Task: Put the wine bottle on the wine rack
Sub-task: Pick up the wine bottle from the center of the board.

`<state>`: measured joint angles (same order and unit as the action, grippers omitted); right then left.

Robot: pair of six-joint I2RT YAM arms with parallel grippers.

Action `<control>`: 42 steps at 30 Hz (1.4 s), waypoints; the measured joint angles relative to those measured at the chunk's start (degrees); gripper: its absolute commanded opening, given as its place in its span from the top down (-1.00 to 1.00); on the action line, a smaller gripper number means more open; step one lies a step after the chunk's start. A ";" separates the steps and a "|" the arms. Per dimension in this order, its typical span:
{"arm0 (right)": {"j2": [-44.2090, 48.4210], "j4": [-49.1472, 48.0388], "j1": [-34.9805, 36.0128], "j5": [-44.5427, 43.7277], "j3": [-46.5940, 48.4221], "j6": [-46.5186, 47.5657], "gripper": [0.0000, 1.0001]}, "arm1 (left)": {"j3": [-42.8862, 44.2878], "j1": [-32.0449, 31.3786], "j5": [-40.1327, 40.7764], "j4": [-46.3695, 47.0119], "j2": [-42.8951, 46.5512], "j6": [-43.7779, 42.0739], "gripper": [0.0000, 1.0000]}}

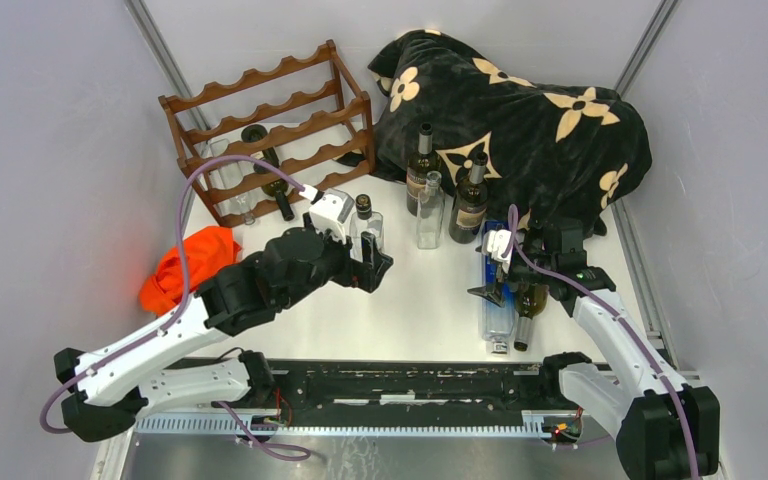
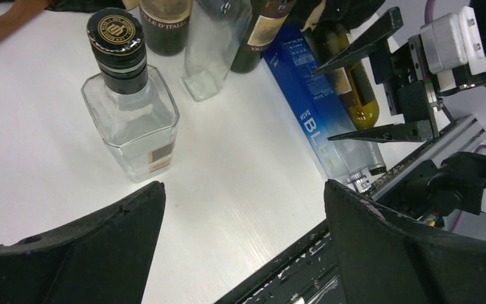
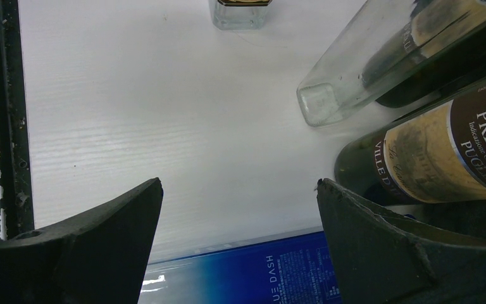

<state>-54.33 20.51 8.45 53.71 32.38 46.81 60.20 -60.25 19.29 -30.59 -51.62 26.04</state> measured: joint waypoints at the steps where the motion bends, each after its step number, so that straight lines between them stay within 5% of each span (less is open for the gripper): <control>1: 0.00 0.02 0.00 0.00 0.00 0.00 -0.96 | 0.00 0.00 0.42 -0.17 -0.11 -0.17 -1.00; 9: 0.00 0.07 0.00 -0.22 0.00 0.00 -0.96 | 0.76 0.00 3.37 0.35 -4.74 -0.15 -0.97; 18: -0.09 0.15 0.00 -0.22 0.00 0.00 -0.96 | 11.30 1.79 14.56 -4.96 -21.16 -0.02 -0.59; 31: -0.11 0.20 0.00 -0.22 0.00 0.04 -0.96 | 14.32 9.53 16.44 -4.28 -26.16 -2.38 -0.31; 33: -0.11 0.22 0.00 -0.22 0.00 0.04 -0.96 | 14.93 9.66 15.89 -3.76 -27.56 -3.21 -0.13; 39: -0.11 0.57 0.00 -0.22 0.00 0.11 -0.96 | 15.41 9.75 14.03 -2.54 -29.46 -5.42 0.84; 42: -0.15 0.87 0.00 -0.22 0.00 0.24 -0.96 | 15.45 9.70 13.44 -2.49 -29.46 -6.47 0.96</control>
<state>-54.48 21.39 8.45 53.49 32.38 47.05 75.66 -50.54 32.73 -33.08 -81.08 19.57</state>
